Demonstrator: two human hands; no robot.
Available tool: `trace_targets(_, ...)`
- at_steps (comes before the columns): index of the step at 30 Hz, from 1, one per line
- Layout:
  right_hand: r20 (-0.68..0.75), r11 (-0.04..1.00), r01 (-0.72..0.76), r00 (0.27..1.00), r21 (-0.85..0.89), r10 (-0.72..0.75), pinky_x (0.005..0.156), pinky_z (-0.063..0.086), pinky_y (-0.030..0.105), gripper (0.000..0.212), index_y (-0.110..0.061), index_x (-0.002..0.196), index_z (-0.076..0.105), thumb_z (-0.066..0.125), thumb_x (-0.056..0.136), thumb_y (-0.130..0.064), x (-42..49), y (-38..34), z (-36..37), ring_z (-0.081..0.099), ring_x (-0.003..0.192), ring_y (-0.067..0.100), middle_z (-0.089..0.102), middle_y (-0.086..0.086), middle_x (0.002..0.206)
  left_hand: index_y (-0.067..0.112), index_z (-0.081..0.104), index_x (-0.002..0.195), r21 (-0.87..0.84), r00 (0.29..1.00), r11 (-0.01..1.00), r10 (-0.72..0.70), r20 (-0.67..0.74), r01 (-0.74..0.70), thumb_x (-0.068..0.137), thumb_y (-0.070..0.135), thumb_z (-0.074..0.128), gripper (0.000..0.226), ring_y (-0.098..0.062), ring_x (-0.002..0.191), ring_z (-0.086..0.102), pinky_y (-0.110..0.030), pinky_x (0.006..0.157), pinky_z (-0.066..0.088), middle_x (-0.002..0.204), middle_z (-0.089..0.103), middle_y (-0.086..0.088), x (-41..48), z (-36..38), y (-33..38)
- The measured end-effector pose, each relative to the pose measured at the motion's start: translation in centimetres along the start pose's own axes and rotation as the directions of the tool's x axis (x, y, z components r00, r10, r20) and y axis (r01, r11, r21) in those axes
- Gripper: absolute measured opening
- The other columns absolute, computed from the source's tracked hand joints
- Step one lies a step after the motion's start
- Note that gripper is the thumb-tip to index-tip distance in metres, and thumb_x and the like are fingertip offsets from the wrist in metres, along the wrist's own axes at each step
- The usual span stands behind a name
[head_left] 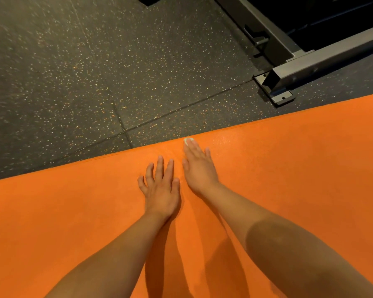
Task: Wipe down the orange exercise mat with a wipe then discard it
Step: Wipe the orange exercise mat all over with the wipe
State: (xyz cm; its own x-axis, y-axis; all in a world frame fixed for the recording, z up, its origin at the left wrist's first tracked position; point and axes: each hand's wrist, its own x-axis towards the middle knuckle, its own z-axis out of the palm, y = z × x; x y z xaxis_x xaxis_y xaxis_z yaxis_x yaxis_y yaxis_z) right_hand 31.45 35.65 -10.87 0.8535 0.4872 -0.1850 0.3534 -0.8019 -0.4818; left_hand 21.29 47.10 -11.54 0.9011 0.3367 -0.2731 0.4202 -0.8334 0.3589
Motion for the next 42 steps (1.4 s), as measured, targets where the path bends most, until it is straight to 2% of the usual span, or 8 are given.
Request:
trace_targets(4,0.130,0.989,0.139,0.983,-0.059,-0.131,0.125,-0.009,0.048,0.059,-0.023,0.163,0.011,0.032,0.108,-0.028,-4.5,-0.8,1.0,-0.011,0.154,0.003,-0.001,-0.013,0.169,0.035,0.022,0.158,-0.114,0.998,0.993,-0.016,-0.054,0.009,0.098,0.044,0.024,0.061,-0.018,0.153,-0.003,-0.048,0.122,-0.003,0.168,0.005,0.009,-1.9,0.1,-0.2)
trace_targets(9,0.193,0.984,0.165,0.970,-0.066,-0.150,0.124,-0.012,0.046,0.058,-0.025,0.163,0.010,0.028,0.109,-0.031,-11.0,-2.1,2.2,-0.013,0.153,0.001,-0.003,-0.015,0.169,0.025,0.036,0.155,-0.178,0.994,0.984,-0.024,-0.102,0.005,0.099,0.037,0.030,0.058,-0.025,0.152,0.011,-0.049,0.122,0.011,0.166,0.020,0.003,-8.1,1.9,-1.2)
trace_targets(14,0.246,0.976,0.198,0.954,-0.090,-0.171,0.123,-0.010,0.045,0.055,-0.027,0.163,0.015,0.027,0.110,-0.031,-16.3,-1.9,2.3,-0.006,0.154,0.004,0.003,-0.015,0.169,0.020,0.044,0.151,-0.172,0.997,0.985,-0.028,-0.074,0.015,0.096,0.039,0.027,0.061,-0.031,0.149,0.020,-0.047,0.121,0.017,0.162,0.030,-0.004,-14.4,3.0,-1.9)
trace_targets(18,0.292,0.976,0.203,0.941,-0.080,-0.172,0.121,-0.012,0.042,0.055,-0.027,0.163,0.013,0.026,0.109,-0.032,-21.9,-2.3,2.6,-0.007,0.154,0.003,0.003,-0.015,0.169,0.019,0.043,0.151,-0.145,0.999,0.989,-0.030,-0.012,0.028,0.096,0.040,0.026,0.062,-0.032,0.150,0.020,-0.048,0.123,0.017,0.163,0.029,-0.007,-19.5,3.8,-2.0)
trace_targets(26,0.457,0.978,0.194,0.879,-0.075,-0.139,0.124,-0.009,0.045,0.057,-0.029,0.163,0.010,0.028,0.109,-0.032,-33.6,-2.8,3.3,-0.008,0.154,0.004,0.001,-0.017,0.169,0.013,0.047,0.148,-0.145,0.998,0.988,-0.043,0.056,0.051,0.092,0.045,0.014,0.072,-0.035,0.144,0.026,-0.037,0.120,0.011,0.159,0.032,-0.017,-31.0,3.5,-1.0)
trace_targets(30,0.508,0.987,0.157,0.853,-0.028,-0.121,0.124,-0.008,0.044,0.056,-0.032,0.163,0.012,0.030,0.109,-0.034,-37.8,-3.0,3.2,-0.006,0.154,0.003,0.002,-0.018,0.168,0.018,0.042,0.151,-0.116,0.990,0.988,-0.090,0.112,0.103,0.096,0.036,0.026,0.060,-0.035,0.142,0.025,-0.040,0.120,0.017,0.161,0.030,-0.011,-36.4,3.6,-0.9)
trace_targets(34,0.532,0.989,0.147,0.840,-0.025,-0.111,0.124,-0.007,0.045,0.056,-0.031,0.162,0.014,0.031,0.109,-0.036,-41.3,-3.4,2.8,-0.002,0.154,0.004,0.005,-0.017,0.168,0.015,0.043,0.151,-0.120,0.991,0.987,-0.095,0.095,0.107,0.103,0.024,0.043,0.049,-0.033,0.141,0.027,-0.038,0.119,0.020,0.159,0.033,-0.010,-39.2,3.8,-0.7)
trace_targets(42,0.497,0.995,0.093,0.862,0.040,-0.101,0.124,-0.005,0.040,0.053,-0.028,0.161,0.024,0.035,0.109,-0.028,-47.4,-4.5,2.2,0.005,0.155,0.007,0.016,-0.013,0.168,0.019,0.044,0.150,-0.168,0.989,0.978,-0.109,0.098,0.124,0.105,0.025,0.042,0.045,-0.030,0.148,0.022,-0.040,0.121,0.019,0.161,0.031,-0.006,-43.4,4.2,-0.3)
